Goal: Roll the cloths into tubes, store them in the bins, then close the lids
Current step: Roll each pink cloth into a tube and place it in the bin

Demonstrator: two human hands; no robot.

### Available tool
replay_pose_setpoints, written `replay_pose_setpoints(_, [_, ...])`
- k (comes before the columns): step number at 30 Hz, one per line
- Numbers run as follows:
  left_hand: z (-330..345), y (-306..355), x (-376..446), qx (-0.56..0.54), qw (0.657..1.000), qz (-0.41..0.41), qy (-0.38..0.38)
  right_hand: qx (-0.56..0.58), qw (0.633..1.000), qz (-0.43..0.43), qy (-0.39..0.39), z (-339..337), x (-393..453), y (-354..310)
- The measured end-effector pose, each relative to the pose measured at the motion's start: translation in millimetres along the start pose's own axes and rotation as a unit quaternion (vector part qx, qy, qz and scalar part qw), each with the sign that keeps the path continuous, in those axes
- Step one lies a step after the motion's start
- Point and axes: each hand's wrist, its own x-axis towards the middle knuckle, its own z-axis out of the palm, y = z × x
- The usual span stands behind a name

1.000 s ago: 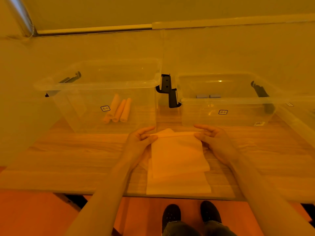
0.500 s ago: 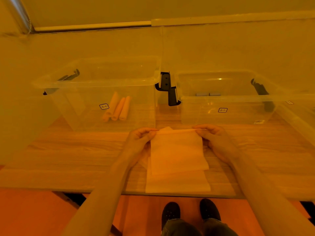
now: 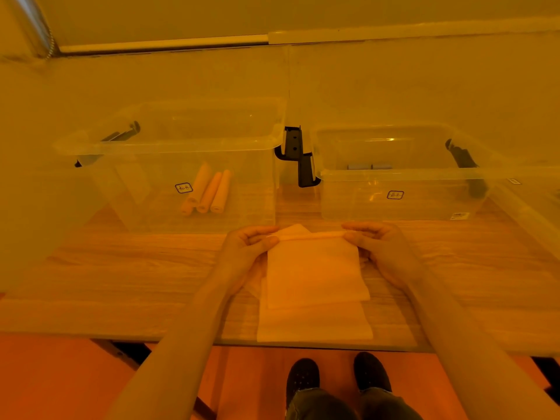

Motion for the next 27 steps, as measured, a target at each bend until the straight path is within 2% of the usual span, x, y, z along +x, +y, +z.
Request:
replay_pose_setpoints(10, [-0.1, -0.7, -3.0, 0.1, 0.994, 0.035, -0.029, -0.035, 0.999, -0.006, -0.005, 2.4, -2.1, -0.9])
replay_pose_setpoints(21, [1.2, 3.3, -1.6, 0.029, 1.0, 0.001, 0.004, 0.022, 1.0, -0.003, -0.002, 1.1, -0.2, 0.7])
replay_pose_setpoints(27, [-0.1, -0.5, 0.7, 0.014, 1.0, 0.0, -0.004, -0.007, 1.0, -0.004, 0.001, 0.7, 1.5, 1.2])
